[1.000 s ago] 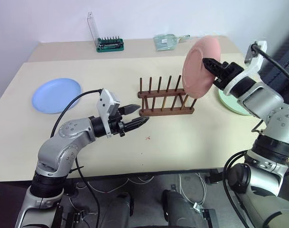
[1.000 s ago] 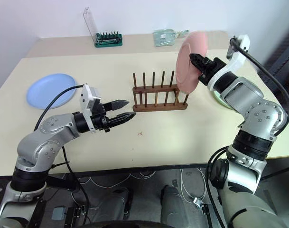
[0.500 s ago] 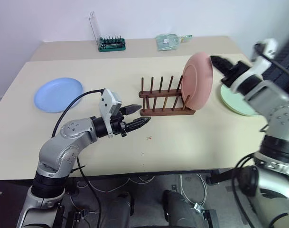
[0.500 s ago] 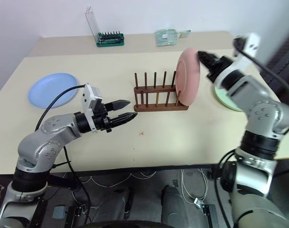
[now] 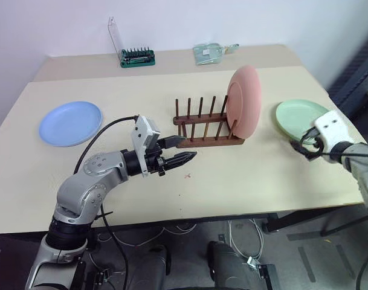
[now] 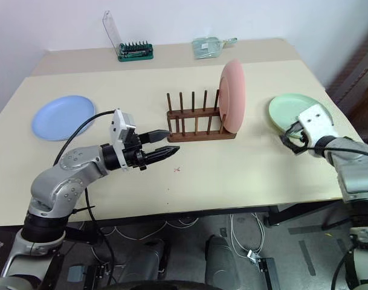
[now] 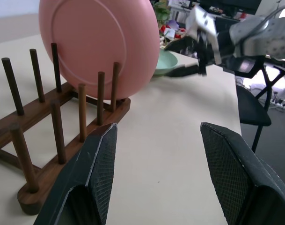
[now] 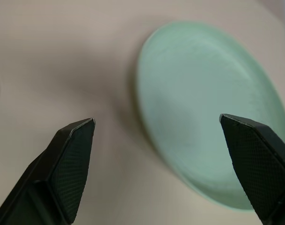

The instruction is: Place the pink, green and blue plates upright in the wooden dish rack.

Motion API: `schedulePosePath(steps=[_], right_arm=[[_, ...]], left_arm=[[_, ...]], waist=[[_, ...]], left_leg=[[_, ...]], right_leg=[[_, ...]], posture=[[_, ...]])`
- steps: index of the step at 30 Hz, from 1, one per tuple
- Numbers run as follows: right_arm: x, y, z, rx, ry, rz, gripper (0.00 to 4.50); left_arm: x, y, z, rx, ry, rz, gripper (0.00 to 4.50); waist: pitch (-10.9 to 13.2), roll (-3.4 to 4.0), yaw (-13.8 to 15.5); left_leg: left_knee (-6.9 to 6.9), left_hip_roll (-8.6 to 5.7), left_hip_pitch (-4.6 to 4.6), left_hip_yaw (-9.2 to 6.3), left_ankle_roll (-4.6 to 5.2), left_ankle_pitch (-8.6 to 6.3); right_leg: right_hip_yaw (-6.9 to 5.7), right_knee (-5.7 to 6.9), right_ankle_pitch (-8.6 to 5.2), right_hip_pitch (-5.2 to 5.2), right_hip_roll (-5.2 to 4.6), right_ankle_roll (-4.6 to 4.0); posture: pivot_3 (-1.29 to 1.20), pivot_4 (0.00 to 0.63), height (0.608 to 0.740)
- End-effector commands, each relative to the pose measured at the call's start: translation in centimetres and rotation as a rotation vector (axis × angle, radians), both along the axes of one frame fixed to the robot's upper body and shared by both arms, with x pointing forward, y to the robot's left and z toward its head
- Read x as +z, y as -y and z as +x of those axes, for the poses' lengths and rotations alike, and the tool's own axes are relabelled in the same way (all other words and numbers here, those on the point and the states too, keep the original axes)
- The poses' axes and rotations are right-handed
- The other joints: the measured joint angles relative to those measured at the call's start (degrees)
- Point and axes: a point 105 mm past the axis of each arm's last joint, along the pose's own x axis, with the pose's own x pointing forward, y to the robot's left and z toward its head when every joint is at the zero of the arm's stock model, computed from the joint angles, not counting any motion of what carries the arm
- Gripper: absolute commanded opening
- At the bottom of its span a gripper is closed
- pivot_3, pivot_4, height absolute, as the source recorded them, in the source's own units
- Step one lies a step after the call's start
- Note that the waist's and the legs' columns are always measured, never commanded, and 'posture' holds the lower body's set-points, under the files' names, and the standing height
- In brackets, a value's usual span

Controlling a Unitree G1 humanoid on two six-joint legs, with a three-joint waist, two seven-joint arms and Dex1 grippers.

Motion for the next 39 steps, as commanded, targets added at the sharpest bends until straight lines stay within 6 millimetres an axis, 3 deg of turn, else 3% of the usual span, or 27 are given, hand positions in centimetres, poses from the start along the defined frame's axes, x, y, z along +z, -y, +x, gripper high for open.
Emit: schedulePosePath(steps=[1,6,9,15,17,21,24,26,28,29,33,36,39], right_arm=[[1.3,0.3,0.6,0.034,0.037,-0.085,4.48],[-1.1,1.7,2.3,-0.024,-0.006,-0.155,4.48],[-1.2,2.0,2.8,-0.029,0.002,-0.173,3.22],[-0.9,2.0,3.2,-0.01,0.022,-0.185,0.11],[1.3,1.5,3.5,0.015,0.126,-0.244,0.05],[9.7,-1.8,3.8,0.069,0.47,-0.191,0.05],[13.9,-2.9,3.2,0.054,0.63,-0.189,0.05],[19.8,-6.2,1.8,0.142,0.817,0.06,0.05],[23.8,-9.2,-0.3,0.287,0.917,0.284,0.05],[24.9,-10.8,-1.5,0.391,0.902,0.428,0.05],[25.1,-15.4,-4.8,0.693,0.711,0.767,0.05],[21.8,-20.7,-7.5,0.93,0.383,0.946,0.05],[20.3,-22.4,-6.9,0.893,0.251,1.078,0.05]], left_arm=[[0.6,0.0,-0.2,-0.007,0.046,-0.006,2.92],[0.8,0.3,-0.6,-0.013,0.047,-0.01,2.92],[1.0,0.3,-0.6,-0.008,0.05,-0.009,2.92],[1.3,0.4,-0.6,0.003,0.05,-0.01,2.92],[1.5,0.4,-0.6,0.004,0.051,-0.011,2.92],[1.5,0.4,-0.4,0.001,0.047,-0.008,2.92],[1.4,0.5,-0.4,-0.001,0.046,-0.006,2.92],[1.2,0.5,-0.3,-0.009,0.042,-0.004,2.92],[0.9,0.4,-0.3,-0.015,0.038,-0.004,2.92],[0.8,0.4,-0.3,-0.017,0.036,-0.005,2.92],[0.4,0.4,-0.3,-0.022,0.036,-0.007,2.92],[0.1,0.3,-0.3,-0.016,0.039,-0.009,2.92],[0.0,0.2,-0.3,-0.012,0.041,-0.01,2.92]], waist=[[0.0,0.0,0.2],[0.0,-0.03,0.1],[0.0,-0.04,0.1],[0.0,-0.03,0.4],[0.0,-0.03,0.3],[0.0,0.12,-0.2],[0.0,0.14,0.0],[0.0,0.1,0.2],[0.1,0.14,0.0],[0.1,0.14,0.0],[-0.1,-0.07,0.8],[-0.1,-0.11,0.7],[0.0,-0.04,0.3]], left_leg=[[0.01,0.0,-0.01,0.0,0.0,0.0],[0.02,0.0,0.0,0.0,-0.01,0.0],[0.02,0.0,0.0,0.0,-0.01,0.01],[0.04,-0.04,-0.02,-0.02,-0.02,0.01],[0.03,-0.03,-0.01,-0.02,-0.02,0.01],[0.01,-0.03,0.0,-0.02,-0.02,0.01],[-0.01,0.0,0.01,-0.02,-0.02,0.01],[0.01,-0.01,0.0,-0.02,-0.02,0.01],[0.02,-0.01,-0.02,-0.03,-0.02,0.01],[0.0,0.01,-0.02,-0.04,-0.02,0.01],[-0.03,0.03,-0.06,-0.39,-0.01,0.0],[0.01,0.01,-0.07,-0.42,0.01,-0.01],[0.02,0.03,-0.06,-0.38,0.02,-0.01]], right_leg=[[0.0,0.0,0.0,0.0,0.0,0.0],[0.02,-0.01,0.01,0.01,0.0,-0.01],[0.02,-0.01,0.01,0.01,0.01,-0.01],[0.05,-0.02,0.01,0.04,0.0,-0.01],[0.05,-0.02,0.01,0.04,0.0,-0.01],[0.07,0.0,0.01,0.01,0.0,-0.01],[0.08,0.03,0.01,-0.02,0.02,0.0],[0.08,0.02,0.01,-0.01,0.02,0.0],[0.09,0.0,0.02,-0.01,0.02,-0.01],[0.1,0.01,0.02,-0.01,0.02,-0.01],[-0.13,0.01,0.02,0.04,0.05,-0.02],[-0.13,-0.11,0.02,0.17,0.01,-0.03],[-0.1,-0.05,0.02,0.11,0.0,-0.04]], posture=[[0.0,0.15,0.74],[0.0,0.15,0.74],[0.0,0.15,0.74],[0.0,0.15,0.74],[0.0,0.15,0.74],[0.0,0.15,0.74],[0.0,0.15,0.74],[0.0,0.15,0.74],[0.0,0.15,0.74],[0.0,0.15,0.74],[0.0,0.15,0.74],[0.0,0.15,0.74],[0.0,0.15,0.74]])
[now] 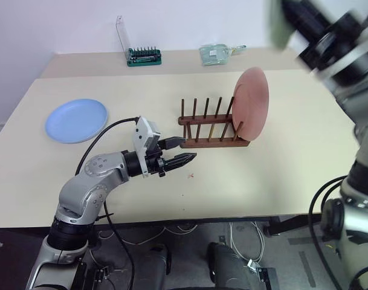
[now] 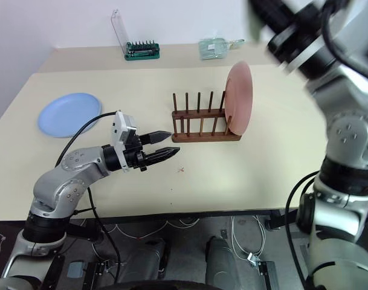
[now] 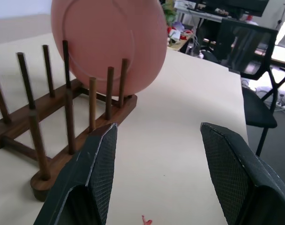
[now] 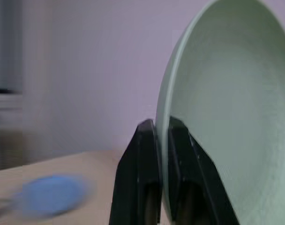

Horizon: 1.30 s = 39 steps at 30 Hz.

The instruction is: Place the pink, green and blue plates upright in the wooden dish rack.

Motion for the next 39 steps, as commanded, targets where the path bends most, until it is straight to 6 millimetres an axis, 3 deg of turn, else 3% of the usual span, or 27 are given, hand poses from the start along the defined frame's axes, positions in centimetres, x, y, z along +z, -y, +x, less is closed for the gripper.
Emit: schedulePosePath(steps=[1,5,8,23,26,32,38,39], right_arm=[[0.3,-1.4,-0.2,0.066,-0.136,0.099,0.05],[-1.3,-2.0,1.8,0.033,-0.322,0.146,0.05],[-2.0,-1.3,3.4,-0.04,-0.397,0.168,0.05],[-4.8,0.2,6.9,-0.147,-0.621,0.251,0.05],[-4.9,0.4,7.2,-0.167,-0.621,0.248,1.04],[-4.2,0.7,7.1,-0.203,-0.554,0.223,4.01],[-0.4,1.6,5.6,-0.377,-0.104,-0.082,4.01],[-0.2,1.6,5.5,-0.411,-0.023,-0.157,4.05]], left_arm=[[0.4,0.2,-0.4,-0.011,0.038,-0.007,2.92],[0.4,0.3,-0.4,-0.007,0.04,-0.01,2.92],[0.4,0.2,-0.4,-0.001,0.042,-0.01,2.92],[0.6,0.4,-0.3,-0.005,0.045,-0.013,2.92],[0.8,0.5,-0.4,-0.006,0.051,-0.013,2.92],[1.0,0.5,-0.5,-0.004,0.051,-0.014,2.92],[1.6,-0.1,0.4,0.058,0.085,-0.033,2.92],[2.0,-0.8,1.3,0.117,0.11,-0.045,3.16]], waist=[[0.0,0.02,-0.3],[0.0,0.03,-0.1],[0.0,0.03,0.0],[0.0,0.03,-0.3],[0.0,0.03,-0.3],[0.0,0.03,-0.3],[0.0,0.06,-0.2],[0.0,0.06,-0.2]], left_leg=[[-0.01,0.0,0.0,0.05,0.0,0.0],[-0.01,0.0,0.0,0.07,0.0,0.0],[-0.01,-0.02,-0.01,0.08,0.0,0.0],[-0.03,-0.02,-0.01,0.11,0.0,0.0],[-0.03,-0.02,-0.01,0.11,0.0,0.0],[-0.03,-0.02,-0.01,0.1,0.0,0.0],[-0.02,-0.04,-0.04,0.13,0.01,0.0],[-0.03,-0.05,-0.04,0.14,0.01,0.0]], right_leg=[[0.03,0.04,0.0,-0.07,0.01,-0.01],[0.03,0.06,0.02,-0.1,0.02,-0.03],[0.03,0.06,0.02,-0.1,0.02,-0.03],[0.03,0.07,0.02,-0.12,0.05,-0.02],[0.03,0.07,0.02,-0.12,0.05,-0.02],[0.02,0.07,0.02,-0.12,0.05,-0.02],[0.02,0.05,0.01,-0.13,0.05,0.0],[0.02,0.04,0.01,-0.14,0.05,0.0]], posture=[[0.0,0.15,0.74],[0.0,0.15,0.74],[0.0,0.15,0.74],[0.0,0.15,0.74],[0.0,0.15,0.74],[0.0,0.15,0.74],[0.0,0.15,0.74],[0.0,0.15,0.74]])
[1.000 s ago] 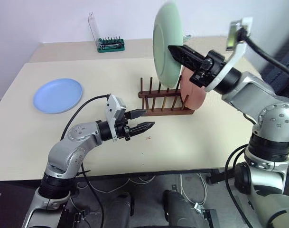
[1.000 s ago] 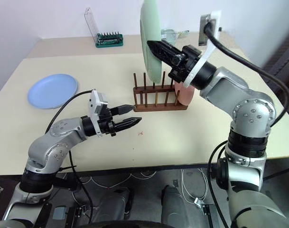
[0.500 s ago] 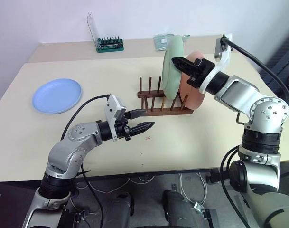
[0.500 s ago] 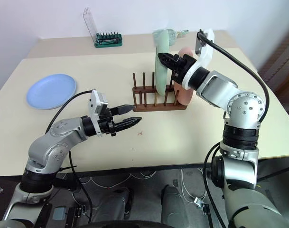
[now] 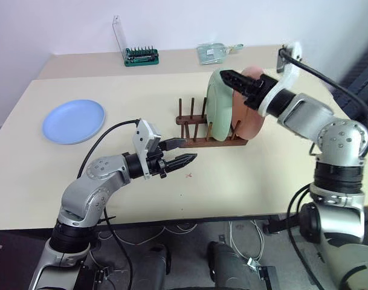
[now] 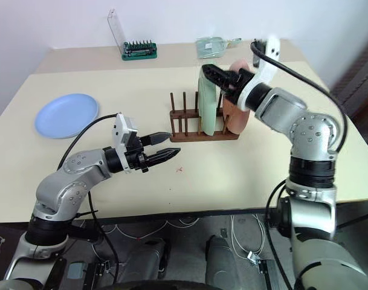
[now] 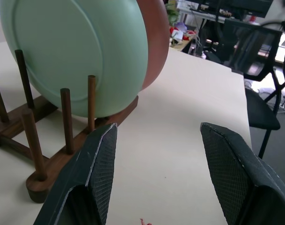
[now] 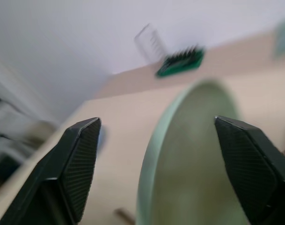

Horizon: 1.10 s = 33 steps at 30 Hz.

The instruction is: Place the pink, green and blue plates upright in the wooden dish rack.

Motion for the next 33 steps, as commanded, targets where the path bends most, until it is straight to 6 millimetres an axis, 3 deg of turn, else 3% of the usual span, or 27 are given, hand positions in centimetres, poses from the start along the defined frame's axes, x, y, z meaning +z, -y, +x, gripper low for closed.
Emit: schedulePosePath(steps=[1,4,5,7,10,13,15,18,26,30,33], right_arm=[[3.4,-0.8,-1.9,-0.034,0.338,-0.31,4.05],[3.3,-1.7,-2.6,-0.03,0.503,-0.526,4.05],[3.2,-2.0,-2.7,-0.019,0.531,-0.552,4.05],[2.9,-3.2,-3.2,0.038,0.564,-0.559,4.05],[1.7,-4.6,-3.4,0.099,0.581,-0.594,4.05],[1.2,-5.0,-3.3,0.112,0.574,-0.589,4.05],[1.1,-5.1,-3.2,0.117,0.573,-0.585,4.05],[0.7,-5.6,-3.4,0.155,0.579,-0.598,4.05],[0.1,-6.0,-4.0,0.185,0.575,-0.596,4.05],[-0.3,-5.8,-4.1,0.178,0.568,-0.612,4.05],[-0.4,-5.7,-4.0,0.17,0.566,-0.618,4.05]], left_arm=[[2.7,-1.9,2.6,0.186,0.125,-0.057,3.42],[5.0,-7.4,7.3,0.585,0.167,-0.162,4.45],[5.5,-8.8,8.0,0.674,0.175,-0.185,4.45],[6.4,-14.5,10.0,1.008,0.136,-0.262,4.45],[4.9,-23.2,10.3,1.497,-0.059,-0.35,4.45],[3.2,-27.1,9.1,1.699,-0.204,-0.456,4.45],[2.8,-27.7,8.9,1.719,-0.233,-0.474,4.45],[-0.6,-29.2,8.4,1.749,-0.409,-0.433,4.45],[-4.3,-28.2,9.4,1.616,-0.657,-0.531,4.45],[-4.6,-28.7,9.5,1.644,-0.667,-0.587,3.16],[-3.9,-28.2,10.0,1.617,-0.637,-0.581,1.55]], waist=[[0.0,-0.01,0.0],[0.0,-0.07,-0.1],[0.0,-0.07,-0.4],[0.0,-0.07,-0.5],[0.0,-0.08,-0.4],[0.0,-0.1,-0.2],[0.1,-0.24,0.3],[0.0,-0.41,1.1],[0.0,-0.43,0.9],[0.0,-0.43,0.7],[0.0,-0.44,0.7]], left_leg=[[0.0,0.0,0.01,0.0,0.0,0.0],[0.05,0.02,0.02,0.0,0.0,0.0],[0.04,0.04,0.04,0.02,0.0,0.0],[0.0,0.09,0.07,0.04,0.0,0.0],[-0.01,0.09,0.07,0.01,-0.01,0.0],[-0.01,0.02,0.05,-0.04,-0.02,0.0],[0.0,-0.02,0.0,-0.06,-0.04,0.0],[0.05,-0.07,-0.07,-0.18,-0.13,0.04],[0.04,-0.07,-0.04,-0.18,-0.16,0.06],[0.0,-0.07,0.01,-0.16,-0.19,0.07],[0.0,-0.06,0.01,-0.18,-0.22,0.09]], right_leg=[[-0.01,0.0,-0.01,0.0,0.0,0.01],[-0.03,0.0,-0.02,0.01,0.03,0.05],[-0.03,0.0,-0.03,0.01,0.03,0.07],[-0.02,0.01,0.0,-0.01,0.05,0.03],[-0.02,0.03,0.01,-0.05,0.06,0.03],[-0.02,0.03,0.02,-0.05,0.02,0.05],[-0.02,0.03,0.02,-0.07,-0.01,0.04],[-0.1,0.04,0.04,-0.06,-0.01,0.04],[-0.1,0.08,0.06,-0.06,-0.01,0.05],[-0.09,0.12,0.06,-0.06,-0.01,0.05],[-0.1,0.12,0.06,-0.06,-0.01,0.04]], posture=[[0.0,0.15,0.74],[0.0,0.15,0.74],[0.0,0.15,0.74],[0.0,0.15,0.74],[0.0,0.15,0.74],[0.0,0.15,0.74],[0.0,0.15,0.74],[0.0,0.15,0.74],[0.0,0.15,0.74],[0.0,0.15,0.74],[0.0,0.15,0.74]])
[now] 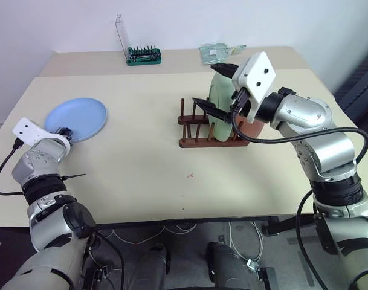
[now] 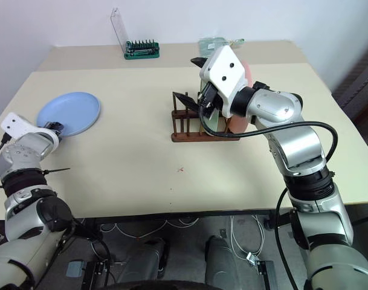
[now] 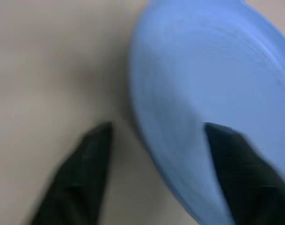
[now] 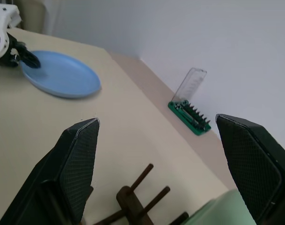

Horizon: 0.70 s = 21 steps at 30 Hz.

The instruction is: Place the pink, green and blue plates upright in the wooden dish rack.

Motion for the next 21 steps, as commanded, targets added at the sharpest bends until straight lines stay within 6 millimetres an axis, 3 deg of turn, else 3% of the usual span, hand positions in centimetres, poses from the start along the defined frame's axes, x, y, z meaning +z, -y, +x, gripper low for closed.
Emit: schedulePosePath(steps=[1,3,4,6,7,8,11,13,17,21], right_arm=[[1.4,0.1,-0.8,0.0,0.071,0.005,4.05],[1.3,0.0,-0.8,-0.002,0.074,0.0,4.05],[1.2,0.0,-0.8,-0.005,0.076,-0.004,4.05],[1.1,0.0,-0.4,-0.025,0.1,-0.029,4.05],[1.2,-0.1,0.0,-0.036,0.125,-0.045,4.05],[1.2,-0.2,0.2,-0.042,0.143,-0.055,4.05],[1.4,-0.8,0.7,-0.042,0.191,-0.089,4.05],[1.5,-2.0,1.4,-0.053,0.301,-0.187,4.28],[1.9,-3.3,2.3,-0.072,0.487,-0.325,4.28],[2.6,-2.9,3.2,-0.112,0.588,-0.385,4.28]], left_arm=[[2.5,0.8,1.1,-0.032,0.094,0.034,1.03],[3.6,1.2,1.4,-0.048,0.14,0.06,0.05],[4.3,1.4,1.6,-0.059,0.16,0.089,0.05],[7.8,3.1,2.3,-0.093,0.29,0.164,0.05],[11.4,5.5,2.8,-0.158,0.424,0.216,0.05],[13.7,7.3,2.7,-0.205,0.516,0.247,0.05],[17.8,11.5,2.0,-0.316,0.663,0.336,0.05],[20.4,16.1,1.2,-0.454,0.755,0.377,0.02],[21.8,20.4,0.2,-0.562,0.779,0.399,0.02],[22.6,22.6,-0.6,-0.638,0.792,0.393,0.02]], waist=[[0.0,-0.03,-0.1],[0.0,-0.04,-0.1],[0.0,-0.05,-0.1],[0.0,-0.06,-0.2],[0.0,-0.07,-0.2],[0.0,-0.15,-0.2],[0.0,-0.27,-0.4],[0.0,-0.26,-0.9],[0.0,-0.2,-1.2],[0.0,-0.21,-1.2]], left_leg=[[0.0,0.0,0.0,0.0,0.0,0.0],[0.0,0.0,-0.01,0.0,0.0,0.0],[0.0,0.0,-0.01,-0.01,-0.01,0.0],[0.0,0.0,-0.01,0.0,-0.02,0.01],[0.0,0.0,-0.03,-0.01,-0.02,0.01],[0.0,-0.01,-0.04,0.0,-0.03,0.01],[0.02,-0.01,-0.08,-0.01,-0.16,0.08],[0.0,-0.01,-0.07,0.04,-0.33,0.17],[-0.09,0.04,0.04,0.12,-0.35,0.17],[-0.08,0.05,0.05,0.13,-0.35,0.18]], right_leg=[[0.0,0.0,0.0,0.0,0.0,0.0],[0.0,0.0,0.0,0.0,0.0,0.0],[0.0,0.0,0.0,0.0,0.0,0.0],[0.0,-0.01,0.0,0.0,0.0,-0.01],[0.0,-0.01,0.0,0.0,0.0,-0.01],[0.0,-0.02,0.0,0.0,-0.01,-0.01],[-0.01,-0.03,0.01,0.0,-0.01,-0.01],[0.01,-0.05,0.01,-0.01,-0.02,-0.01],[0.04,-0.02,0.01,-0.02,0.0,-0.01],[0.05,-0.01,0.01,-0.02,0.03,-0.01]], posture=[[0.0,0.15,0.74],[0.0,0.15,0.74],[0.0,0.15,0.74],[0.0,0.15,0.74],[0.0,0.15,0.74],[0.0,0.15,0.74],[0.0,0.15,0.74],[0.0,0.15,0.74],[0.0,0.15,0.74],[0.0,0.15,0.74]])
